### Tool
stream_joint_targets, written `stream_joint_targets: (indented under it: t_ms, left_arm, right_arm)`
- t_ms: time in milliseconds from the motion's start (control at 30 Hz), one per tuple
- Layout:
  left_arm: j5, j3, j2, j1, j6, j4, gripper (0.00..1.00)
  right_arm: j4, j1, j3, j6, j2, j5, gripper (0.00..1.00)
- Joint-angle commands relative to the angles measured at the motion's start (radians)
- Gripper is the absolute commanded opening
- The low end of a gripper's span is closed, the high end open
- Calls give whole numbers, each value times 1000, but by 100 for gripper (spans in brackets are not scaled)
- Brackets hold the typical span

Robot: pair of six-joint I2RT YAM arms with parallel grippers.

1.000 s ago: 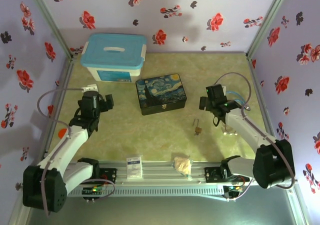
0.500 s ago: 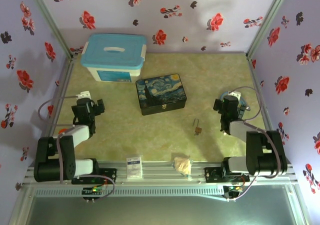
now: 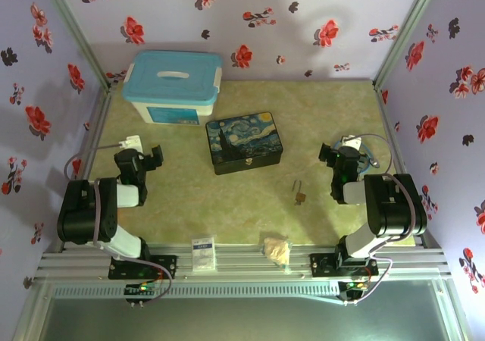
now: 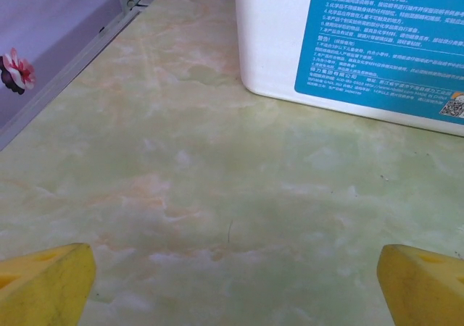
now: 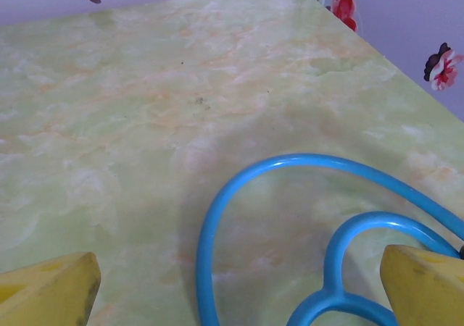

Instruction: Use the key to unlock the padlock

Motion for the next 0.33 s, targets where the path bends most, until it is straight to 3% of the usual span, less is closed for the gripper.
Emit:
stream_joint_targets:
  t_ms: [0,67,300]
  left_arm:
    - [-37,18,5,-20,35,48,100]
    - [-82,22,8,-37,43,48,100]
    - [-90,22,8,-43,46,48,100]
  right_arm:
    - [44,-3,15,-15,0,-4,99]
    - [44,-1,16,-18,0,-10,99]
    - [36,-17,19,-16,1,-61,99]
